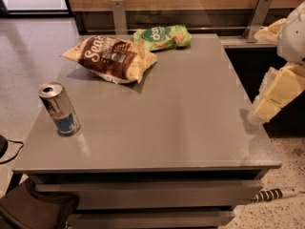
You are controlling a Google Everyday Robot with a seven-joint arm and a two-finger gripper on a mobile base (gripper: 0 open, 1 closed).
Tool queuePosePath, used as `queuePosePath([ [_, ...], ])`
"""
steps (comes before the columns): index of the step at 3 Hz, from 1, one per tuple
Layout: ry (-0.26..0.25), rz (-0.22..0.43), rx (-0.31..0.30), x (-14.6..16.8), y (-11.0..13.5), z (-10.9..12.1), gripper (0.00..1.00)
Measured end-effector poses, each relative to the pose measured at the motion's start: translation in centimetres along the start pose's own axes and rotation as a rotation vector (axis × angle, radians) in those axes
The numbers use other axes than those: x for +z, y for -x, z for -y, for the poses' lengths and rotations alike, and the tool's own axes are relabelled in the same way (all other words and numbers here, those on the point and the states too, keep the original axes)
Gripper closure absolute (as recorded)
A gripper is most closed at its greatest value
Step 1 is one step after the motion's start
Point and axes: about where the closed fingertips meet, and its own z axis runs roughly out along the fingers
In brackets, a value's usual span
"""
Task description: Knock redbull can over
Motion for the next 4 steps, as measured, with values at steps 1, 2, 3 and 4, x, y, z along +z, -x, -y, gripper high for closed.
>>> queuePosePath([
  [1, -0.026, 0.265, 0.008, 3.4, 3.8, -0.5, 0.0],
  [2, -0.051, 0.54, -0.037, 6.7, 9.1, -0.8, 0.0],
  [3, -0.005, 0.724, -0.034, 8.2, 13.4, -1.4, 0.0],
  [4, 0.089, 0.787, -0.015, 10.1, 15.6, -2.3, 0.0],
])
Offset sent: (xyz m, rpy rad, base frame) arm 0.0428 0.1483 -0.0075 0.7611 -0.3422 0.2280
